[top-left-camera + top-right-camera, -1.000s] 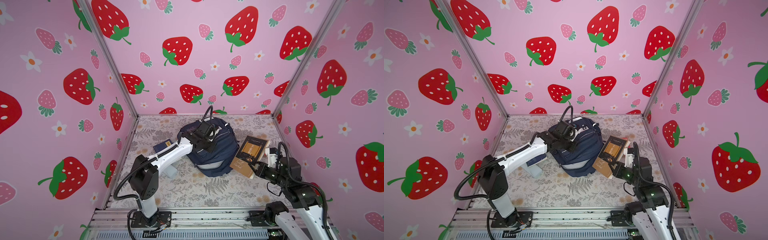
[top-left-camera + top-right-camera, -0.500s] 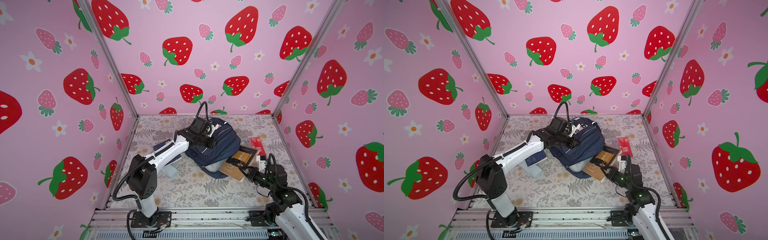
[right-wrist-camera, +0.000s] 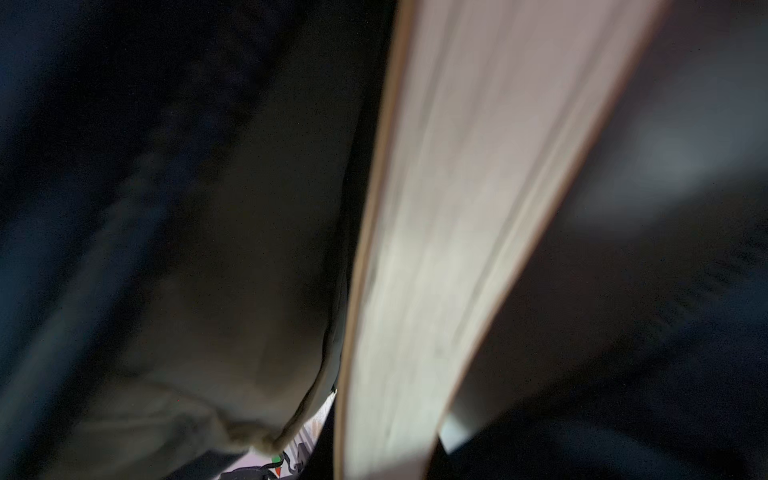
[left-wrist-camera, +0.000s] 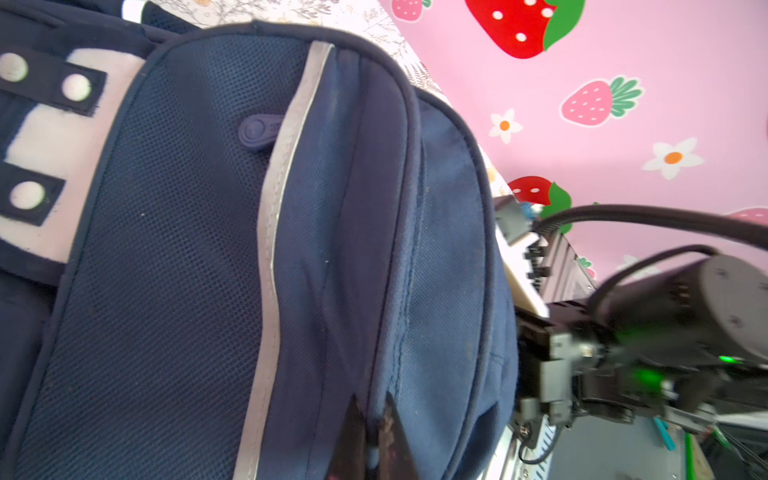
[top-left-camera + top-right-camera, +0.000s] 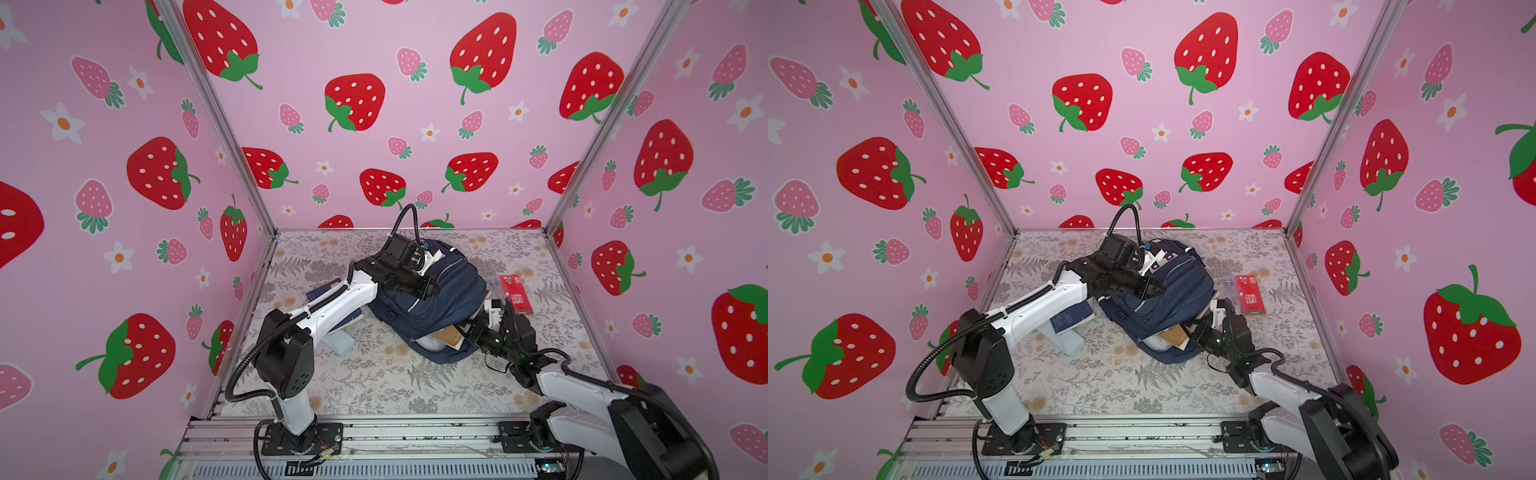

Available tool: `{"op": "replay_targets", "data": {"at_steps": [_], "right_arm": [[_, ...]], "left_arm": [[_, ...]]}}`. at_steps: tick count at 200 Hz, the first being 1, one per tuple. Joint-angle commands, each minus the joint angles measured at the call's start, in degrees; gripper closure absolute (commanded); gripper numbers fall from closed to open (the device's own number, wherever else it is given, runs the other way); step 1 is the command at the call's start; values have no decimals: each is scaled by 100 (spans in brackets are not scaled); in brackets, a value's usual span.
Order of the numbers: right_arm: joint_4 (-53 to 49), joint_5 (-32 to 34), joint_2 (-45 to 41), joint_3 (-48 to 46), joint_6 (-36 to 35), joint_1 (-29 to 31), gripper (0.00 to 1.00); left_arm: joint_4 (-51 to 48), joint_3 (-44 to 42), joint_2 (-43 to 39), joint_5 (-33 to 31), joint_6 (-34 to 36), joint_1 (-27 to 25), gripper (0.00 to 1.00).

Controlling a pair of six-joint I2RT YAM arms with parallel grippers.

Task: Pack the student bag
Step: 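Push the book deeper into the pocket and open the right gripper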

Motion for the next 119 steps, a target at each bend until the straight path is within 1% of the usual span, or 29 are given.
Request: {"op": "replay_targets", "data": {"at_steps": [1, 29, 50, 52, 57, 65, 69, 78, 84, 88, 98, 100, 102, 119], "right_arm": [[1949, 314, 673, 507, -10, 160, 100], [2718, 447, 1741, 849, 163, 362, 100], [2655, 633, 2307, 1249, 202, 478, 100], [2629, 649, 2352, 1284, 195, 487, 98], [2536, 677, 2452, 1375, 178, 506, 91], [2226, 751, 2539, 1516, 162, 524, 73], [2059, 809, 2556, 1573, 154, 525, 66], [1718, 944, 2530, 1595, 137, 525, 58], [1470, 1051, 2450, 1576, 117, 525, 51], [1290, 1119, 2391, 1550, 95, 529, 49], [981, 1270, 2179, 1454, -19, 525, 49], [912, 1294, 2127, 1432, -40, 525, 46], [831, 1326, 2081, 1409, -56, 525, 45], [132, 1564, 1547, 1254, -222, 525, 43]], "left_arm": [[501, 245, -312, 731, 107, 35, 100], [734, 175, -353, 1013, -52, 106, 100], [812, 144, -361, 1148, -101, 137, 100], [813, 133, -360, 1155, -98, 141, 100], [809, 117, -365, 1165, -84, 154, 100], [822, 77, -373, 1144, -70, 172, 100], [837, 49, -376, 1134, -70, 192, 100], [911, -45, -400, 1104, -106, 250, 100], [994, -123, -415, 1109, -164, 300, 100], [1056, -173, -424, 1106, -210, 335, 100], [1191, -301, -468, 1074, -290, 423, 100], [1209, -329, -477, 1060, -299, 441, 100], [1220, -343, -479, 1048, -305, 447, 100], [1210, -443, -523, 822, -226, 516, 100]]}}
